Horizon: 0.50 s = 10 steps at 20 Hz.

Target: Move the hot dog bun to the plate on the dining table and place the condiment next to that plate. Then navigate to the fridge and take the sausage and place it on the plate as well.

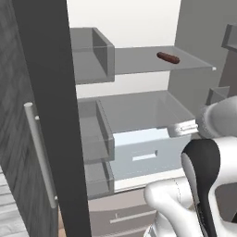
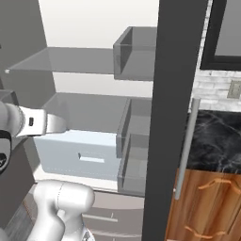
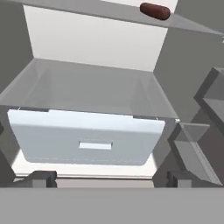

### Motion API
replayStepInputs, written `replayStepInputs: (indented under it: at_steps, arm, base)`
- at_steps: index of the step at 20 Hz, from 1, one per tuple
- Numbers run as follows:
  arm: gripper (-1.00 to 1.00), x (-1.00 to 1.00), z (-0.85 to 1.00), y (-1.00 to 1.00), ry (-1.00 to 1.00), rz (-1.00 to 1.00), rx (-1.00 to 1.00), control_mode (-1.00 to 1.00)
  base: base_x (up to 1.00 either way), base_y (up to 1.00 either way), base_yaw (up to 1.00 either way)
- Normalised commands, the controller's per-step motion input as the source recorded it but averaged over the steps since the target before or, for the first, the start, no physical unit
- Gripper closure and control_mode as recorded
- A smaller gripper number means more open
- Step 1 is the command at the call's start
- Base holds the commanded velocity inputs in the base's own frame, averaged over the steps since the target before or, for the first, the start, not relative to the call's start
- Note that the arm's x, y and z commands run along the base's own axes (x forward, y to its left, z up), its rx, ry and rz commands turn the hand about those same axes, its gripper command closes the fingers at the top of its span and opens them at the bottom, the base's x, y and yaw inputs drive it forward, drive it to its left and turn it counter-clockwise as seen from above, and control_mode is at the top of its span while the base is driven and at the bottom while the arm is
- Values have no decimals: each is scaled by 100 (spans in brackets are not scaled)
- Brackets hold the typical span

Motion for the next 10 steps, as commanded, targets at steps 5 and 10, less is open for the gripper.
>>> replayStepInputs:
  at_steps: [5, 10]
  arm:
    - [-100, 0, 0, 0, 0, 0, 0, 100]
    - [-100, 46, 79, -6, -3, -8, -7, -100]
  base:
    - [67, 0, -4]
    - [0, 0, 0]
